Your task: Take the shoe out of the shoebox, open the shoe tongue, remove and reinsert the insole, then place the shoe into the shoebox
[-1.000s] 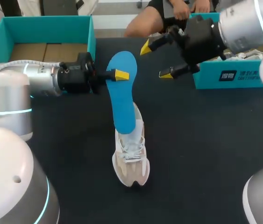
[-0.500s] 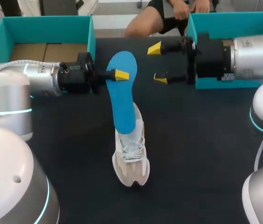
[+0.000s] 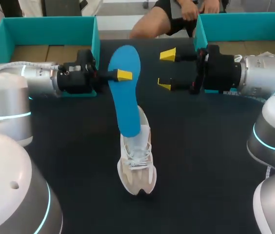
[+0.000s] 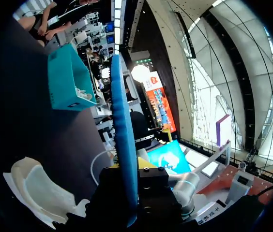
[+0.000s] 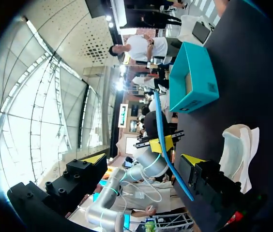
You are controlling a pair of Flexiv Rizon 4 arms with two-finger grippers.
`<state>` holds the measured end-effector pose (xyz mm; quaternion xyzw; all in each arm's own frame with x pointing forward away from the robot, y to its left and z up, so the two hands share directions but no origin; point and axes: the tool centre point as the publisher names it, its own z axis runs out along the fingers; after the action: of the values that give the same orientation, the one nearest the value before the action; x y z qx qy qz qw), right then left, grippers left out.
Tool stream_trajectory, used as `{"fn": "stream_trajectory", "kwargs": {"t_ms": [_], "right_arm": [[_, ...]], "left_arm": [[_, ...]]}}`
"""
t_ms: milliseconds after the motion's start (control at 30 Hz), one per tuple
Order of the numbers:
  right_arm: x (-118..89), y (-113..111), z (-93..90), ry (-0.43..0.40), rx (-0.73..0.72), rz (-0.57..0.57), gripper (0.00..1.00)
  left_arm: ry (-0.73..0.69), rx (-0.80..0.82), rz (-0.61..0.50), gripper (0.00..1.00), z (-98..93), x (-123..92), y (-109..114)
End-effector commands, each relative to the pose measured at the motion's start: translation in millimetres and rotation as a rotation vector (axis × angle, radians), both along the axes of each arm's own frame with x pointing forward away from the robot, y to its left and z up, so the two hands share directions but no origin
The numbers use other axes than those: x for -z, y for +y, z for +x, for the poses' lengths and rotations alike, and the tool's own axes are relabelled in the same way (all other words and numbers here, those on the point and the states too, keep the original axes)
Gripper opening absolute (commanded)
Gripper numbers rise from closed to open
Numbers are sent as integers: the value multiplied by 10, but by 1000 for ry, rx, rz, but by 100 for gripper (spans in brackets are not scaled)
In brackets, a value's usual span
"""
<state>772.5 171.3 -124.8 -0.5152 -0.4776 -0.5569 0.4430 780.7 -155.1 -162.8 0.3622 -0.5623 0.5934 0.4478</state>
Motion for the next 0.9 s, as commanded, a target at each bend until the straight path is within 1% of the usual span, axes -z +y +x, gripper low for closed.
{"fn": "stream_trajectory", "kwargs": {"t_ms": [33,100,300,367,433,467,533,567,600,633,900], "right_arm": [[-36,40,10,5,4,-14,100],[-36,40,10,5,4,-14,100],[-36,40,10,5,4,-14,100],[-36,40,10,5,4,-14,100],[-36,40,10,5,4,-14,100],[-36,40,10,5,4,-14,100],[-36,40,10,5,4,-14,100],[-36,40,10,5,4,-14,100],[-36,40,10,5,4,-14,100],[-36,40,10,5,4,-14,100],[-36,40,10,5,4,-14,100]], "left_arm": [[-163,-33,11,0,23,-116,115],[-287,-46,16,0,34,-147,138],[-629,-55,-67,0,48,-286,185],[-734,-61,-69,0,50,-348,193],[-879,-51,-59,0,43,-399,201],[-960,-73,-65,0,41,-425,205],[-1130,-83,-27,0,45,-464,209],[-1247,-110,18,0,56,-461,206],[-1289,-117,38,0,67,-460,201],[-1233,-153,57,0,95,-480,190],[-1233,-153,57,0,95,-480,190]]}}
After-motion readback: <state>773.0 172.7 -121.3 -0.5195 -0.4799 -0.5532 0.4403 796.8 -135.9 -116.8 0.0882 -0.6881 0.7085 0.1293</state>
